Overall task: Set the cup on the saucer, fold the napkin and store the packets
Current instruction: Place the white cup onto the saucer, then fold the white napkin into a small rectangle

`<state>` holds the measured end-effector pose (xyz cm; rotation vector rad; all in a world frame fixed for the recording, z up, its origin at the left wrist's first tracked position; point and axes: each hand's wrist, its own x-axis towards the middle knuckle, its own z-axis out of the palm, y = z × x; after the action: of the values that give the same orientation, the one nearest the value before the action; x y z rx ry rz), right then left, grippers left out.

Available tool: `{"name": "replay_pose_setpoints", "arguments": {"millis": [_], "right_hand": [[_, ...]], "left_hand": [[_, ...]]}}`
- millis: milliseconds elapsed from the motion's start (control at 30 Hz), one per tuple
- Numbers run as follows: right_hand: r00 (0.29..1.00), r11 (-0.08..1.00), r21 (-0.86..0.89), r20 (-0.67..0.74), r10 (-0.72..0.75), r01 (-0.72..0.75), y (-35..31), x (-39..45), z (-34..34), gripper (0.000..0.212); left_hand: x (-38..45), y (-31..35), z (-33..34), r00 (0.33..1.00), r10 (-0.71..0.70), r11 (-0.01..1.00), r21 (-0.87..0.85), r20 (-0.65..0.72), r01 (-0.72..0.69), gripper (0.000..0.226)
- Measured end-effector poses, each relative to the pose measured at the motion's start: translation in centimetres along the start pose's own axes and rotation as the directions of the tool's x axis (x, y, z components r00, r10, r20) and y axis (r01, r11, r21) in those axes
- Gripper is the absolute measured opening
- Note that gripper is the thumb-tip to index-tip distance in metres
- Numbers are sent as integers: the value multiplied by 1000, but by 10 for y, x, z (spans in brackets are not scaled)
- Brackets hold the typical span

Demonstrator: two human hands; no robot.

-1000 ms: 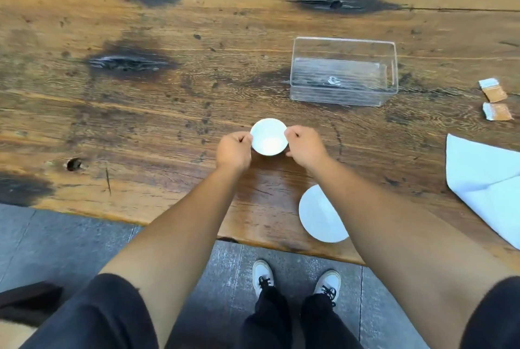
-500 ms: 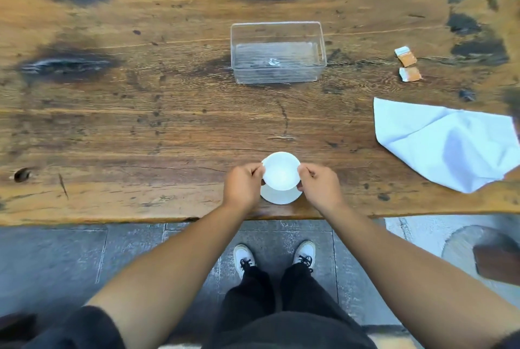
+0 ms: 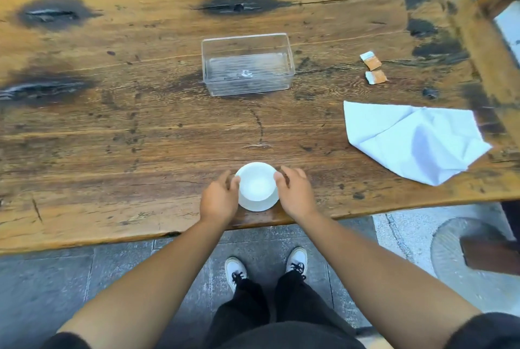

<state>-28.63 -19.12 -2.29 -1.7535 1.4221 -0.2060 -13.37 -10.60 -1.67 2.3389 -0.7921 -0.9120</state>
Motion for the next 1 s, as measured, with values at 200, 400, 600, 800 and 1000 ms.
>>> {"name": "replay_pose_setpoints", "arguments": {"millis": [200,400,600,800,1000], "right_hand": [[992,998,-47,-121,-45,40,30,1,-96,43],[947,999,-52,-323,-6,-11,126,30,-242,21],[951,971,-213,-305,42,-111,247,91,-370,24],[996,931,-364,-86,-19,-14,294,162,-419,29],[970,828,-505,132,-204,243,290,229,-411,43]], "left_hand": [[-5,81,15,917,376,907,259,-137,-333,49],[-10,207,111,765,634,719,277,117,-638,44],[12,308,237,777,545,710,320,316,-628,49],[44,376,321,770,549,647,417,325,-638,47],[89,398,356,654,583,250,660,481,-708,46]]}}
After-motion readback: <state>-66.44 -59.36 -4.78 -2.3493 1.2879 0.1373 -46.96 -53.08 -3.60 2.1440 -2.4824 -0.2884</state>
